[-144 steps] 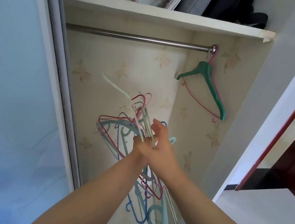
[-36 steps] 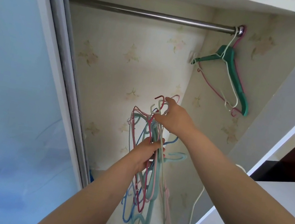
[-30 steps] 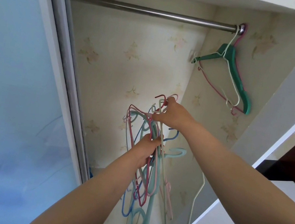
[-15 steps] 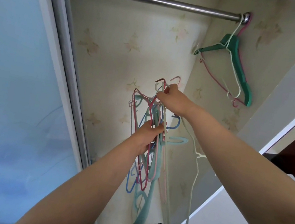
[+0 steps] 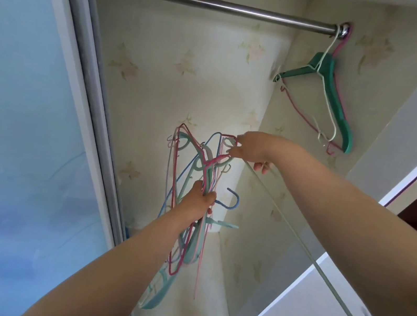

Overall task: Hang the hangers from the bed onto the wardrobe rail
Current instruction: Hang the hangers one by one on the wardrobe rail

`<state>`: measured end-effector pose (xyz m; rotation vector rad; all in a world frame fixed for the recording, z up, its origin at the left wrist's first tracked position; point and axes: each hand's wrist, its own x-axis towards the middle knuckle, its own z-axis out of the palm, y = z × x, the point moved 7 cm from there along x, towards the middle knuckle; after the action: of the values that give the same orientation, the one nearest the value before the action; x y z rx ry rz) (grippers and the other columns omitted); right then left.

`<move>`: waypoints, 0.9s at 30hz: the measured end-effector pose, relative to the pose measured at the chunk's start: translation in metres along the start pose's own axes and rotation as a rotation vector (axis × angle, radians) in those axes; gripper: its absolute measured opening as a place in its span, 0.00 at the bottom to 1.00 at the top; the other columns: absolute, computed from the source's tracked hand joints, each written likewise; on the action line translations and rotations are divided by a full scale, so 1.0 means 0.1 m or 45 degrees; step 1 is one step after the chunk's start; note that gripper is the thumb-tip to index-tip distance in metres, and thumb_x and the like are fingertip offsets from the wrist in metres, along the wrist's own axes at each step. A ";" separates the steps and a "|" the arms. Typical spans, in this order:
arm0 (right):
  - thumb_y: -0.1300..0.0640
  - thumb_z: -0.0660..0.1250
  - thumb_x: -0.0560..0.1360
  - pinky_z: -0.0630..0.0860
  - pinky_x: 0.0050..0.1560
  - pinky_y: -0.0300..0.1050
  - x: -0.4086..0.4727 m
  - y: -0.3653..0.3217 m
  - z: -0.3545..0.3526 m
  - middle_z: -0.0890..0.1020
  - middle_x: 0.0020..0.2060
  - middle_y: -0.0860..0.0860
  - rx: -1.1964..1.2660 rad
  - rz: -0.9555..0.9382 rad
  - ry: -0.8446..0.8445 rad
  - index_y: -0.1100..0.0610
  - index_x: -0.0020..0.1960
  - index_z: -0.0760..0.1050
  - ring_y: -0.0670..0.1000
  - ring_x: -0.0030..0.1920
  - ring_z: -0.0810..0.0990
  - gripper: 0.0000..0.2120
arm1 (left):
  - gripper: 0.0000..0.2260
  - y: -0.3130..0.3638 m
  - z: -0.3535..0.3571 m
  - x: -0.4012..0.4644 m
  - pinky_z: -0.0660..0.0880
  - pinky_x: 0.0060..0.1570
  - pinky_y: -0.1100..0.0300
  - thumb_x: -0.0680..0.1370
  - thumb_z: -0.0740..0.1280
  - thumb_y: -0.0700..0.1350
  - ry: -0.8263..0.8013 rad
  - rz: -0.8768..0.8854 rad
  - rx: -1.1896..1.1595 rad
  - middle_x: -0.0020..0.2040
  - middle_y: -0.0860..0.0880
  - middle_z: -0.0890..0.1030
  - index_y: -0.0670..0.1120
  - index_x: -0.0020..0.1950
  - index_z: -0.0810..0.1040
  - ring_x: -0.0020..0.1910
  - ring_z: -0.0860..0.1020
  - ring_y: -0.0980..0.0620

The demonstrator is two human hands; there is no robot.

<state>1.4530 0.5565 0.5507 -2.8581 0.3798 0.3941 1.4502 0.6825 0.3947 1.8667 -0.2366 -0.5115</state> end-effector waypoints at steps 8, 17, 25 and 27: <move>0.47 0.63 0.77 0.76 0.35 0.46 0.01 -0.06 -0.04 0.73 0.37 0.54 -0.426 0.094 -0.146 0.62 0.53 0.71 0.52 0.32 0.72 0.18 | 0.16 -0.26 0.09 -0.04 0.71 0.38 0.54 0.80 0.59 0.47 -0.018 0.096 0.337 0.43 0.45 0.75 0.45 0.66 0.61 0.38 0.75 0.47; 0.54 0.55 0.79 0.70 0.39 0.42 0.12 -0.27 -0.34 0.78 0.48 0.58 -0.351 -0.013 0.258 0.63 0.47 0.71 0.56 0.41 0.75 0.12 | 0.15 -0.48 0.24 -0.10 0.70 0.39 0.56 0.81 0.59 0.47 -0.127 0.066 0.384 0.46 0.43 0.76 0.46 0.66 0.62 0.41 0.76 0.45; 0.61 0.54 0.77 0.82 0.34 0.53 0.19 -0.10 -0.62 0.75 0.49 0.59 0.556 -0.137 0.498 0.56 0.59 0.63 0.60 0.39 0.83 0.11 | 0.11 -0.75 -0.17 0.08 0.72 0.28 0.60 0.81 0.57 0.41 0.160 -0.281 -0.275 0.38 0.45 0.75 0.37 0.61 0.68 0.29 0.73 0.51; 0.53 0.59 0.79 0.82 0.32 0.50 0.18 -0.03 -0.64 0.69 0.53 0.56 0.621 -0.130 0.545 0.54 0.57 0.67 0.58 0.41 0.82 0.09 | 0.12 -0.79 -0.23 0.09 0.71 0.26 0.60 0.81 0.57 0.40 0.194 -0.337 -0.400 0.37 0.44 0.73 0.36 0.62 0.68 0.28 0.70 0.50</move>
<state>1.4851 0.5386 0.6057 -2.4431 0.3419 -0.3003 1.4619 0.7256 0.3251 1.6258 0.1866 -0.5482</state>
